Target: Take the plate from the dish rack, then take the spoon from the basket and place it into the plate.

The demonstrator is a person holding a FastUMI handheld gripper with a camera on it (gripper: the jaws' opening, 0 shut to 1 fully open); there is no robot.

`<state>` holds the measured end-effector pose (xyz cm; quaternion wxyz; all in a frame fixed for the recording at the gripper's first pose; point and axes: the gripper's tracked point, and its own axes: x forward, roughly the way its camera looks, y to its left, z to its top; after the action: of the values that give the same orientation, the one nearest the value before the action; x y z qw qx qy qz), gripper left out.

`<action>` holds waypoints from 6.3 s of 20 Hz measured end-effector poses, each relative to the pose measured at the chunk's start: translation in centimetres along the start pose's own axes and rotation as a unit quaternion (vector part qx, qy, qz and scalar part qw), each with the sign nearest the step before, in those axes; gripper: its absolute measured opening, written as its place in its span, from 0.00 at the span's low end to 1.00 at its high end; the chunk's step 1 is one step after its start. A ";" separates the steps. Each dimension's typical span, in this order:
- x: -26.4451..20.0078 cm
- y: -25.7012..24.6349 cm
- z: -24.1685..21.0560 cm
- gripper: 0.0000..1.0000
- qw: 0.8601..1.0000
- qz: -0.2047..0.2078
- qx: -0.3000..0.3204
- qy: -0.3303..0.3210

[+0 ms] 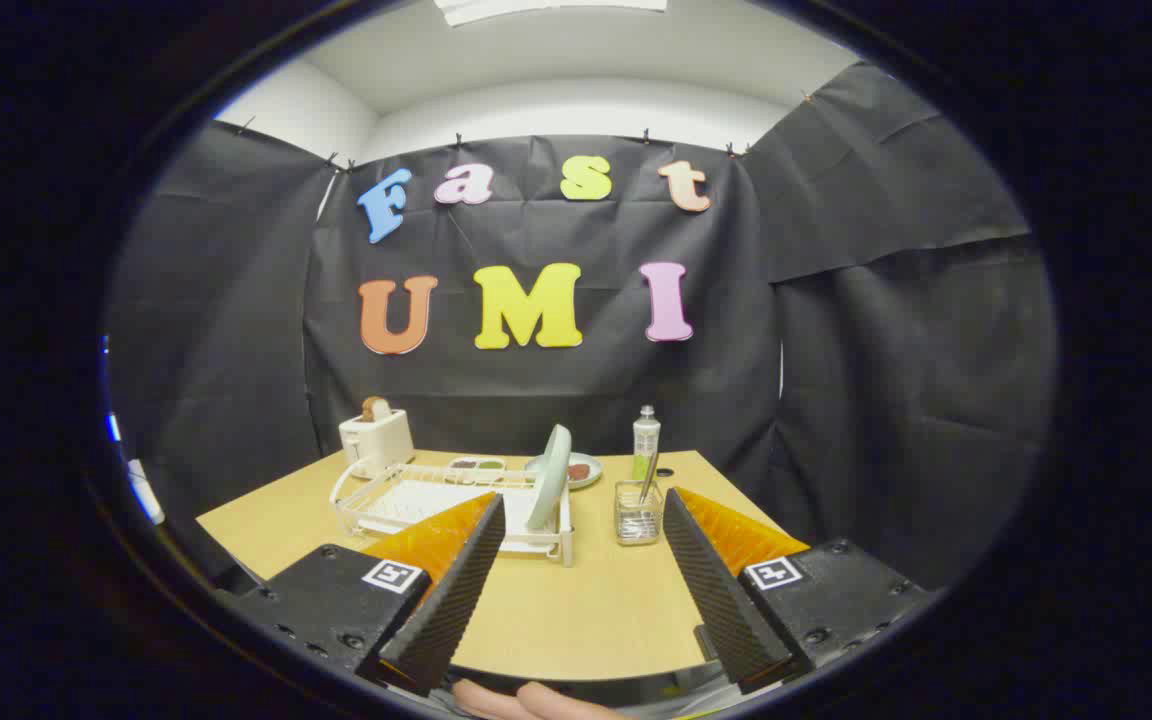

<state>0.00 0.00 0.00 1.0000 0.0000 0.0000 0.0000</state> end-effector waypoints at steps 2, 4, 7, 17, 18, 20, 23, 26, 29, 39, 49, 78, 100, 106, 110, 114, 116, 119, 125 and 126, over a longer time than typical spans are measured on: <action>0.1 -0.1 -0.2 1.00 1.000 0.000 0.002 0.002; 0.2 0.1 -0.3 1.00 1.000 0.008 0.007 0.002; 0.1 0.1 -0.2 1.00 1.000 0.014 0.008 -0.006; 0.5 -0.4 0.0 1.00 1.000 0.006 0.006 -0.010; 0.7 -0.4 0.3 1.00 1.000 0.003 0.003 -0.012; 1.3 -0.6 1.5 1.00 1.000 -0.003 0.000 -0.016; 3.0 -0.9 3.3 1.00 1.000 -0.005 -0.001 -0.011; 5.8 -0.7 5.3 1.00 1.000 0.002 -0.010 -0.005; 9.4 -0.1 7.3 1.00 0.999 0.013 -0.027 0.016; 23.5 1.6 8.9 1.00 0.985 -0.020 -0.053 0.162; 34.3 4.3 6.1 0.85 0.937 -0.097 -0.087 0.323; 28.0 7.5 8.5 0.07 0.886 -0.203 -0.244 0.337; 12.6 4.6 -15.4 0.07 0.925 -0.007 0.006 0.379; 14.1 3.1 -18.8 0.07 0.922 -0.005 0.036 0.385; 14.9 2.7 -20.5 0.09 0.922 0.001 0.050 0.384; 14.9 2.4 -20.8 0.10 0.925 0.005 0.054 0.377; 14.8 2.0 -20.6 0.10 0.929 -0.001 0.050 0.367; 14.2 2.4 -20.2 0.18 0.929 0.022 0.082 0.359; 15.7 -0.5 -18.1 0.90 0.957 0.023 0.030 0.286; 16.1 -0.9 -17.9 1.00 0.959 0.021 0.022 0.281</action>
<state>16.14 -0.94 -17.94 0.9592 0.0222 0.2811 0.0215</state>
